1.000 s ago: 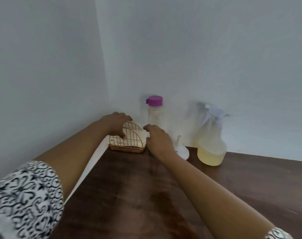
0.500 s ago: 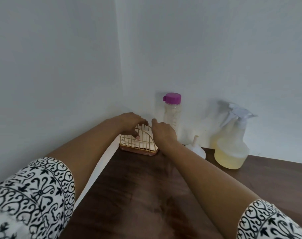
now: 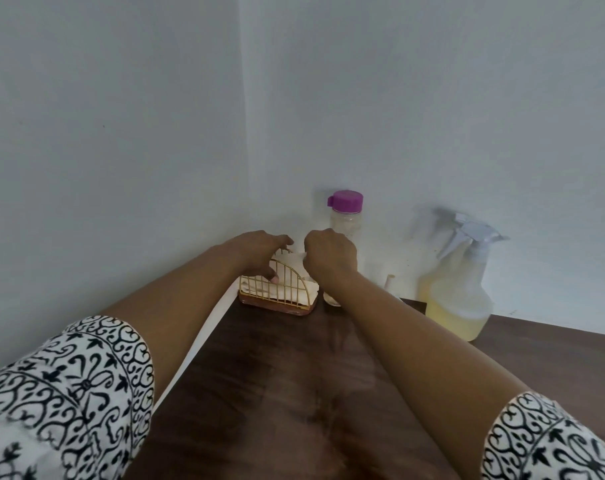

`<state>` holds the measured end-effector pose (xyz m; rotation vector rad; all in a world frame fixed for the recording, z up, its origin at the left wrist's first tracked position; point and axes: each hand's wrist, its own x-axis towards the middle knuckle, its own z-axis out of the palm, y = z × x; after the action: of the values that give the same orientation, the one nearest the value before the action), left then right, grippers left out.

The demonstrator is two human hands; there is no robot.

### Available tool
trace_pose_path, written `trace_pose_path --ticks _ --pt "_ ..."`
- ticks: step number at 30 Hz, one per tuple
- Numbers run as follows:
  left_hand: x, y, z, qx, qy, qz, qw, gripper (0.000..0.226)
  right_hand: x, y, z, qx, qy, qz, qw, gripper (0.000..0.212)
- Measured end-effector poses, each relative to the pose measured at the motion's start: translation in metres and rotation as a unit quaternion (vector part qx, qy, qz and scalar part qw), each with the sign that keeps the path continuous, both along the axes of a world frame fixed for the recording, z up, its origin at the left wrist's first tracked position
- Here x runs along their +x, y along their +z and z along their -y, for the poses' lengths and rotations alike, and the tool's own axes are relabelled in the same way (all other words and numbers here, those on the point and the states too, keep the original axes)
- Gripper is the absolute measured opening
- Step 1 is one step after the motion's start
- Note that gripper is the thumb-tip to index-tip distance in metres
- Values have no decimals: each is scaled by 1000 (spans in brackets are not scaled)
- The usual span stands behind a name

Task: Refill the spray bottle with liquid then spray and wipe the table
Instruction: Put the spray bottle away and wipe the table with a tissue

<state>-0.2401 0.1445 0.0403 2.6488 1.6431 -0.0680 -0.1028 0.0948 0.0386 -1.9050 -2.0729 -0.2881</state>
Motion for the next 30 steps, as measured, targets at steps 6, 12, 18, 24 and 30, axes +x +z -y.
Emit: trace_pose_path --ticks 6,12,18,24,30 --pt "-6 -20 6 61 76 65 993 80 14 32 -1 -58 7 -223 973 18" --pt "-3 -25 7 65 83 118 987 80 40 56 22 -103 31 -305 946 6" --pt "4 -25 1 56 96 116 987 80 71 63 44 -96 45 -311 945 9" --pt "11 -19 23 15 118 144 982 102 93 77 81 -126 68 -322 936 9" --pt "77 26 168 -146 13 621 770 51 116 99 163 -128 101 -365 917 6"
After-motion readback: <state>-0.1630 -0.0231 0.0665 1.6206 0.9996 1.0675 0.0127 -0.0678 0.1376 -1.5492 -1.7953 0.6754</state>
